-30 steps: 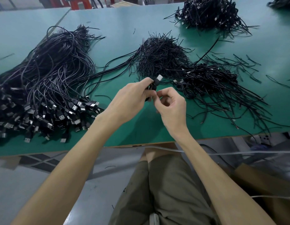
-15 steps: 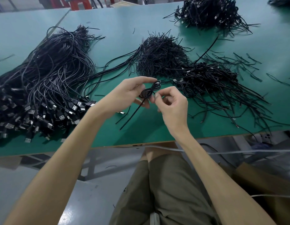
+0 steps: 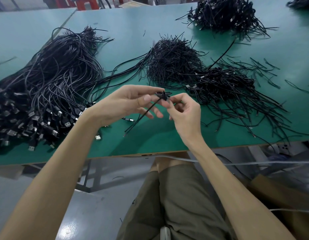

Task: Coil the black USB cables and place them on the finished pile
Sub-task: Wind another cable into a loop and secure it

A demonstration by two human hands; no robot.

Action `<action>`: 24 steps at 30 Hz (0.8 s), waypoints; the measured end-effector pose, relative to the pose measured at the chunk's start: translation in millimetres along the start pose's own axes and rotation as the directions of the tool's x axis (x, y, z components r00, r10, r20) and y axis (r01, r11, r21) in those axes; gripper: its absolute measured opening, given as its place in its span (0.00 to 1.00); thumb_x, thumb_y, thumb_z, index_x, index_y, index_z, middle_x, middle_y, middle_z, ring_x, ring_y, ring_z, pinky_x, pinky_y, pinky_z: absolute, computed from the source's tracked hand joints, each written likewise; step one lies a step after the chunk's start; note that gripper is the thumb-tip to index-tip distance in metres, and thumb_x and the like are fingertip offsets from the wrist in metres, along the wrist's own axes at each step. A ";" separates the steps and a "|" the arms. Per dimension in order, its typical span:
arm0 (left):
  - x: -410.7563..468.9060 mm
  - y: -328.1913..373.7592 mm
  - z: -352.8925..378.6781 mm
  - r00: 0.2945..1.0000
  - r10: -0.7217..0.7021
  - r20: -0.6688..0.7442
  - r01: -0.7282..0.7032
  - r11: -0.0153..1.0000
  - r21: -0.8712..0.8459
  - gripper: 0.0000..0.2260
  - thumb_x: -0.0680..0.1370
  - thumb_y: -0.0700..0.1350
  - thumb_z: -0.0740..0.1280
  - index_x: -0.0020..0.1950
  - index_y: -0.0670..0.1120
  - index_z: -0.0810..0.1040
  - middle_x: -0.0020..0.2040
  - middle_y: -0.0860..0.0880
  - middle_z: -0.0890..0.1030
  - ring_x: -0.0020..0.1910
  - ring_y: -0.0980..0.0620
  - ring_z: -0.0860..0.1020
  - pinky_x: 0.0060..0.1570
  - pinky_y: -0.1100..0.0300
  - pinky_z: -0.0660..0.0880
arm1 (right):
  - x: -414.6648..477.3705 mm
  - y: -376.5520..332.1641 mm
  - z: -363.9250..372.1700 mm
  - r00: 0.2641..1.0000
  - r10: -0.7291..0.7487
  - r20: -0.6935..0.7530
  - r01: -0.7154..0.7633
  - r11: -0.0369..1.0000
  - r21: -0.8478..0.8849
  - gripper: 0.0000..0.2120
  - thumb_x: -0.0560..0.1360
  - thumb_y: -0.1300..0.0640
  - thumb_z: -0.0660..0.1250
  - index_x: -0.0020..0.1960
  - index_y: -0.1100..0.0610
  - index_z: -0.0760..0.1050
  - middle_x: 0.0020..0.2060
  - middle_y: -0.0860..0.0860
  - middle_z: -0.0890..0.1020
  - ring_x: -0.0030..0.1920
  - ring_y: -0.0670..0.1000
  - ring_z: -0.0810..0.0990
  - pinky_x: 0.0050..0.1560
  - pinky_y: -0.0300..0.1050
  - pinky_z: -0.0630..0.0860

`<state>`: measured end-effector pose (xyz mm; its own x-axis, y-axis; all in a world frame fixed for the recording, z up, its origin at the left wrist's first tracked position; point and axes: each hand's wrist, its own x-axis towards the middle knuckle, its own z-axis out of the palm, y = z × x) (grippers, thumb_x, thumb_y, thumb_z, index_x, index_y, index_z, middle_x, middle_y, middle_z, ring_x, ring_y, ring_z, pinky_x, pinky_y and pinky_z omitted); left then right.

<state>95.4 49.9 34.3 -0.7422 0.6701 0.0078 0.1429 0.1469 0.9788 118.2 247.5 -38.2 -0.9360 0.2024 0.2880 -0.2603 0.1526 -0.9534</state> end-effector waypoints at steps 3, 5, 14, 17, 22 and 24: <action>5.0 -3.8 4.6 0.992 0.035 -0.120 -0.033 0.999 0.017 0.16 0.83 0.35 0.62 0.70 0.36 0.74 0.54 0.41 0.85 0.47 0.43 0.85 0.55 0.47 0.79 | -0.4 -0.9 -0.2 1.000 -0.008 0.025 0.008 1.000 -0.016 0.06 0.78 0.60 0.72 0.45 0.60 0.78 0.27 0.49 0.78 0.25 0.47 0.75 0.30 0.41 0.69; 12.9 -9.2 12.6 0.968 0.071 -0.239 -0.038 0.989 0.140 0.14 0.81 0.34 0.66 0.66 0.38 0.79 0.48 0.41 0.83 0.40 0.50 0.82 0.47 0.53 0.79 | -1.6 0.2 -1.3 1.000 -0.005 0.025 0.006 1.000 -0.020 0.04 0.78 0.61 0.71 0.45 0.60 0.78 0.25 0.47 0.77 0.25 0.47 0.74 0.30 0.42 0.69; 28.6 -17.5 27.2 0.931 0.190 -0.310 0.026 0.816 0.578 0.10 0.83 0.45 0.66 0.58 0.40 0.83 0.51 0.46 0.84 0.50 0.55 0.80 0.53 0.62 0.75 | -0.7 -1.5 -0.5 1.000 -0.003 0.029 0.003 1.000 0.019 0.06 0.77 0.61 0.71 0.42 0.56 0.76 0.25 0.46 0.77 0.25 0.48 0.74 0.30 0.43 0.69; 28.1 -20.3 26.2 0.894 0.163 -0.417 0.159 0.755 0.636 0.11 0.83 0.51 0.66 0.51 0.45 0.83 0.41 0.51 0.83 0.38 0.58 0.77 0.41 0.65 0.72 | -2.3 -1.3 3.4 0.999 -0.010 0.036 0.010 1.000 0.000 0.06 0.77 0.62 0.71 0.42 0.57 0.76 0.25 0.48 0.77 0.25 0.49 0.75 0.30 0.43 0.70; 34.2 -11.4 29.9 0.879 0.014 -0.477 0.275 0.802 0.530 0.08 0.82 0.52 0.65 0.51 0.50 0.82 0.33 0.50 0.82 0.26 0.54 0.73 0.32 0.56 0.74 | -2.6 -1.2 3.0 0.998 -0.065 0.020 0.067 0.996 -0.063 0.06 0.76 0.62 0.70 0.41 0.54 0.76 0.31 0.50 0.79 0.29 0.54 0.76 0.32 0.43 0.71; 34.2 -6.9 28.7 0.868 -0.035 -0.495 0.301 0.830 0.470 0.09 0.83 0.50 0.63 0.54 0.48 0.80 0.35 0.44 0.82 0.27 0.51 0.74 0.33 0.52 0.77 | -2.6 -2.0 5.0 0.997 -0.077 0.017 0.079 0.993 -0.083 0.07 0.76 0.62 0.70 0.41 0.53 0.76 0.32 0.51 0.79 0.30 0.56 0.77 0.32 0.42 0.71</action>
<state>87.8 92.6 21.9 -0.9734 0.2169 0.0738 0.2028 0.6656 0.7182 119.9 241.9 -37.5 -0.9168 0.1739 0.3594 -0.3125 0.2478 -0.9170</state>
